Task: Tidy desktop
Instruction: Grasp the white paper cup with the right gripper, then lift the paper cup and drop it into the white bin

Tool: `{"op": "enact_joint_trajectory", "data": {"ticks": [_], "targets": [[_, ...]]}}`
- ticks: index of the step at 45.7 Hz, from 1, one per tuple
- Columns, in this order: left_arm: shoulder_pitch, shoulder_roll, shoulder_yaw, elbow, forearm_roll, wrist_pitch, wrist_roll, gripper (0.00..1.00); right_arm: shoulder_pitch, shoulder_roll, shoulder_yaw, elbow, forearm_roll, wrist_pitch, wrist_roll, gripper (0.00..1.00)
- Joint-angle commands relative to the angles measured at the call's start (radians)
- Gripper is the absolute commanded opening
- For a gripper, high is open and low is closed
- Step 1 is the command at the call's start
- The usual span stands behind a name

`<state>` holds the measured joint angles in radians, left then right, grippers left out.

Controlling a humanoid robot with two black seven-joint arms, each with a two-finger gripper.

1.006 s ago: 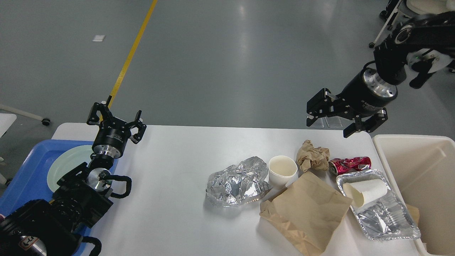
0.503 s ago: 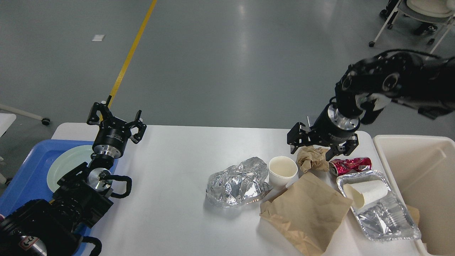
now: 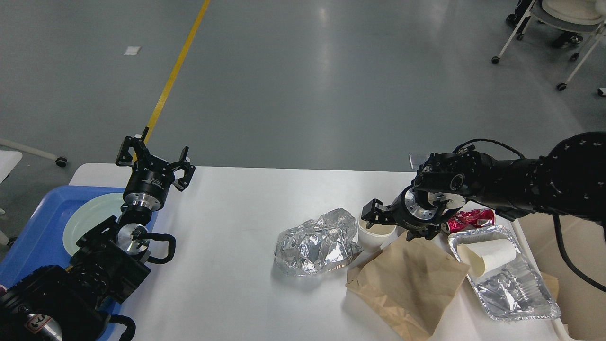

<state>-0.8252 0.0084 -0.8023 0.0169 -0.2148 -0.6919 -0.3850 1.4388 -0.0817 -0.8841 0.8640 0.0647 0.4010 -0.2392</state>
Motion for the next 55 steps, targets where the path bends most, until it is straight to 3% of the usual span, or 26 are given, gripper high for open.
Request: {"op": "enact_joint_trajectory", "data": {"ticks": [1,5,7,10,13,15,22,39,55], "targets": [[0.0,0.001,0.0,0.0,0.0,0.0,0.0,0.97,-0.003,0.002,0.001,-0.002,0.001,-0.008,0.0,0.98],[0.0,0.001,0.0,0.0,0.0,0.0,0.0,0.97,0.008,0.002,0.002,0.007,0.004,-0.027,0.001,0.97],[0.0,0.001,0.0,0.0,0.0,0.0,0.0,0.97,0.011,0.0,0.004,0.013,0.004,-0.03,0.001,0.89],[0.0,0.001,0.0,0.0,0.0,0.0,0.0,0.97,0.014,0.0,0.007,0.023,0.004,-0.027,0.001,0.62],[0.0,0.001,0.0,0.0,0.0,0.0,0.0,0.97,0.015,-0.001,0.004,0.042,0.003,-0.016,0.0,0.21],[0.0,0.001,0.0,0.0,0.0,0.0,0.0,0.97,0.015,-0.001,0.002,0.061,0.0,-0.014,-0.002,0.06],[0.001,0.001,0.0,0.0,-0.002,0.0,0.0,0.97,0.019,-0.006,0.004,0.076,-0.002,-0.016,0.0,0.0],[0.0,0.001,0.0,0.0,-0.002,0.0,0.0,0.97,0.08,-0.059,0.01,0.203,-0.006,-0.013,0.0,0.0],[0.001,0.001,0.0,0.0,-0.002,0.0,0.0,0.97,0.36,-0.341,0.062,0.382,-0.006,0.039,0.0,0.0]]}}
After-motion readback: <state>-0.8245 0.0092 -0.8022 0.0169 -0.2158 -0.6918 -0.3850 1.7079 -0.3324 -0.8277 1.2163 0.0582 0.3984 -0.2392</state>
